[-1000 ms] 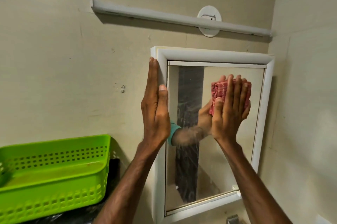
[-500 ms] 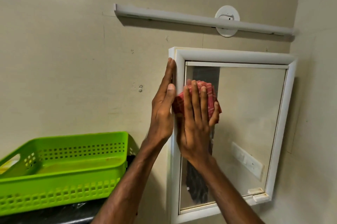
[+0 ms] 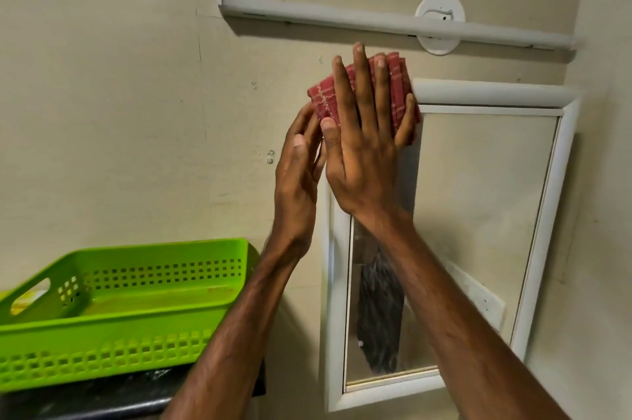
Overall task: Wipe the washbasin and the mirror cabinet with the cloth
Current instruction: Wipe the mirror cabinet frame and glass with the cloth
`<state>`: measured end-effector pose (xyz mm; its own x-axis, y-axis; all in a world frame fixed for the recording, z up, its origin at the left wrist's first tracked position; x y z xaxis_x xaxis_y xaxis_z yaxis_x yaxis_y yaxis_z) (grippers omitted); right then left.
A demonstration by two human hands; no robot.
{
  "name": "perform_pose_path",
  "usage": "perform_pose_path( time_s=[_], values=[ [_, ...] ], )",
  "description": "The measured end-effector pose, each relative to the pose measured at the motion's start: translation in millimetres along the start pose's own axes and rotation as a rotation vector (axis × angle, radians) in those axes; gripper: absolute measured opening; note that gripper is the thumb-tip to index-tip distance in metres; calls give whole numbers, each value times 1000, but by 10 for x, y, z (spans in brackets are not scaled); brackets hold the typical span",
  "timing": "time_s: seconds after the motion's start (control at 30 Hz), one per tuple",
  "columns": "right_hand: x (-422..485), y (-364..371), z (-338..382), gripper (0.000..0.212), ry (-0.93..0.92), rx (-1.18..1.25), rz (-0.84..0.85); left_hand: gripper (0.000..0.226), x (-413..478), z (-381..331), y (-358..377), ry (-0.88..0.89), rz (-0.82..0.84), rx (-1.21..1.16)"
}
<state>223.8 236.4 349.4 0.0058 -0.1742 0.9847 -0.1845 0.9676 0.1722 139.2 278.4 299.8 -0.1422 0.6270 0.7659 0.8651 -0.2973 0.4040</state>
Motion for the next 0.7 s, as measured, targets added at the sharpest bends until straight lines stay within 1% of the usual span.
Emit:
perform_pose_path(
  time_s=[0.13, 0.3, 0.37, 0.43, 0.5, 0.6, 0.7],
  values=[
    [-509, -58, 2, 62, 18, 11, 58, 51, -5, 38, 14, -78, -2, -96],
    [-1253, -134, 16, 79, 6, 23, 163, 50, -53, 40, -1, -65, -38, 11],
    [-1399, -165, 22, 80, -6, 27, 187, 50, -80, 32, -7, -64, -41, 32],
    [-1304, -170, 20, 71, -10, 41, 189, 49, -96, 27, -21, -79, -48, 31],
    [-987, -133, 18, 63, -1, 41, 164, 49, -116, 19, -20, -91, -39, 14],
    [-454, -68, -1, 61, 27, 40, 93, 51, -141, 33, -55, -111, -55, 29],
    [-432, -90, 5, 61, 62, 24, 53, 50, -161, 36, -107, -96, -70, 51]
  ],
)
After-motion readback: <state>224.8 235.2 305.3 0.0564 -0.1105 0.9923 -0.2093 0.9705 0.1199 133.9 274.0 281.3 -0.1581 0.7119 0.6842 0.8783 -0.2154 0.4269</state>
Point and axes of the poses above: each hand's wrist, its own x-axis towards the middle knuckle, its own y-axis out of the palm, z = x × y, the point moved 10 cm from there along x, towards the middle knuckle, and after that the axes turned 15 degrees about -z, right-handed, at the moved point
